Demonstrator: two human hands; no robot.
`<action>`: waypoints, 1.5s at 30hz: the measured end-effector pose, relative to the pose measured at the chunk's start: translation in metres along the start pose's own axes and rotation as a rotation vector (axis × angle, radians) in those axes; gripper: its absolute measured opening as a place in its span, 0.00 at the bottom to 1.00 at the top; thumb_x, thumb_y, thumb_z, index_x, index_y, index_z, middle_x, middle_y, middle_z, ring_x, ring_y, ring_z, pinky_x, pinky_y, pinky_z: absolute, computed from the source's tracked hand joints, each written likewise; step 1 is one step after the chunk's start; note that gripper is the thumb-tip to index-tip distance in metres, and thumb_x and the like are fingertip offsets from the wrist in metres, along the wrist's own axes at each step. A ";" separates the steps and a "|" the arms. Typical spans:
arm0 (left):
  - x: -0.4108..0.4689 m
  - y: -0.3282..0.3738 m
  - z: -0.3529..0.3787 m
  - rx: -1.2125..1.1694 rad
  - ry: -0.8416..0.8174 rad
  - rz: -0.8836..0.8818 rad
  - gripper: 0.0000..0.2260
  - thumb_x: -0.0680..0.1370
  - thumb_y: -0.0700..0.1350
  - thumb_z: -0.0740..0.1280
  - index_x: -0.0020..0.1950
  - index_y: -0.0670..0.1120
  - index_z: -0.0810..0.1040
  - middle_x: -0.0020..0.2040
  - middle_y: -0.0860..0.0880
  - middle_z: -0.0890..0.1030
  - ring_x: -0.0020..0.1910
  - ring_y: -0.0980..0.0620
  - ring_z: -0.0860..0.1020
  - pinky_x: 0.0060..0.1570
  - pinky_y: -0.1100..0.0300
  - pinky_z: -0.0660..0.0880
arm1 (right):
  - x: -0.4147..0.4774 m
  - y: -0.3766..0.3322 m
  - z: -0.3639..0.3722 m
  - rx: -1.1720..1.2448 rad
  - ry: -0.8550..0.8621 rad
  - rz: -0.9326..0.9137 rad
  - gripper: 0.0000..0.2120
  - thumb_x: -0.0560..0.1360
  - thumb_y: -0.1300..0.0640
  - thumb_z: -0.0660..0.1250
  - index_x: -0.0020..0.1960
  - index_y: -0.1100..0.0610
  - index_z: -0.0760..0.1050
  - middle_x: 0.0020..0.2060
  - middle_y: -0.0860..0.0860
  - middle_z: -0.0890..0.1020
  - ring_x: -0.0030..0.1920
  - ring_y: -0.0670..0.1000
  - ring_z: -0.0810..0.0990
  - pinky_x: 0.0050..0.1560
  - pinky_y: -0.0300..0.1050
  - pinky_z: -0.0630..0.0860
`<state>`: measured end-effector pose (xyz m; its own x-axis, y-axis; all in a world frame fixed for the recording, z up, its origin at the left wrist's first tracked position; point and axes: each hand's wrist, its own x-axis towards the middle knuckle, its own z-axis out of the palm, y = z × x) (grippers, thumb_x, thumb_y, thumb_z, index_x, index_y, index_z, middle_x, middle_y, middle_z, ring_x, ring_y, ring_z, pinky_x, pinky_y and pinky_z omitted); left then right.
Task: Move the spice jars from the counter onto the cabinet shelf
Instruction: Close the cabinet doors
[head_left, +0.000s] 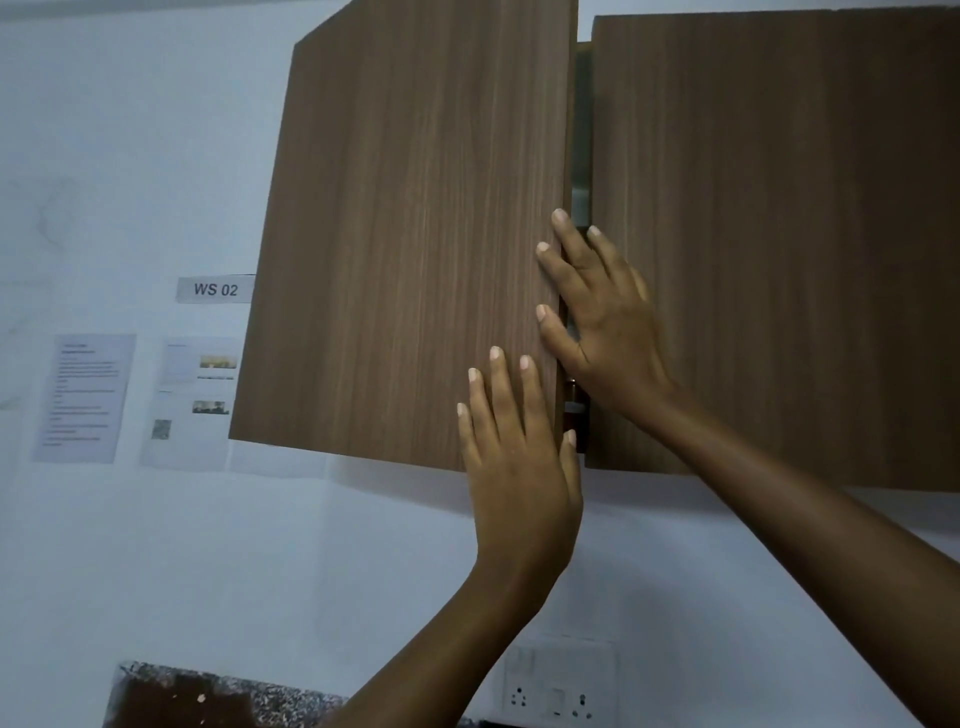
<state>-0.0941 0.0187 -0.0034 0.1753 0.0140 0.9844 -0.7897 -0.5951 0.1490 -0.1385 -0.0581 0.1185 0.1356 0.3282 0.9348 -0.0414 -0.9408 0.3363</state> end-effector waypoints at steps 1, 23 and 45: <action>0.001 0.001 0.008 0.014 -0.004 -0.001 0.30 0.79 0.50 0.60 0.76 0.41 0.50 0.76 0.38 0.54 0.75 0.38 0.54 0.71 0.41 0.56 | -0.003 0.006 0.004 -0.016 -0.016 0.015 0.28 0.77 0.45 0.49 0.74 0.55 0.58 0.76 0.50 0.54 0.75 0.55 0.53 0.70 0.56 0.58; -0.011 -0.033 0.122 0.134 -0.370 0.070 0.44 0.74 0.68 0.53 0.70 0.51 0.23 0.71 0.46 0.23 0.71 0.43 0.25 0.70 0.46 0.30 | -0.090 0.058 0.088 -0.170 -0.342 0.397 0.30 0.79 0.38 0.47 0.74 0.41 0.34 0.75 0.54 0.34 0.74 0.62 0.36 0.72 0.62 0.41; -0.019 -0.046 0.143 0.246 -0.530 0.119 0.47 0.73 0.67 0.58 0.69 0.50 0.23 0.70 0.44 0.22 0.70 0.41 0.24 0.69 0.46 0.31 | -0.130 0.066 0.122 -0.230 -0.407 0.370 0.29 0.80 0.40 0.43 0.72 0.44 0.28 0.71 0.56 0.28 0.70 0.58 0.26 0.69 0.58 0.30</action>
<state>0.0227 -0.0689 -0.0418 0.4137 -0.4297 0.8026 -0.6739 -0.7373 -0.0475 -0.0380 -0.1733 0.0053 0.4383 -0.1193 0.8909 -0.3655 -0.9292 0.0554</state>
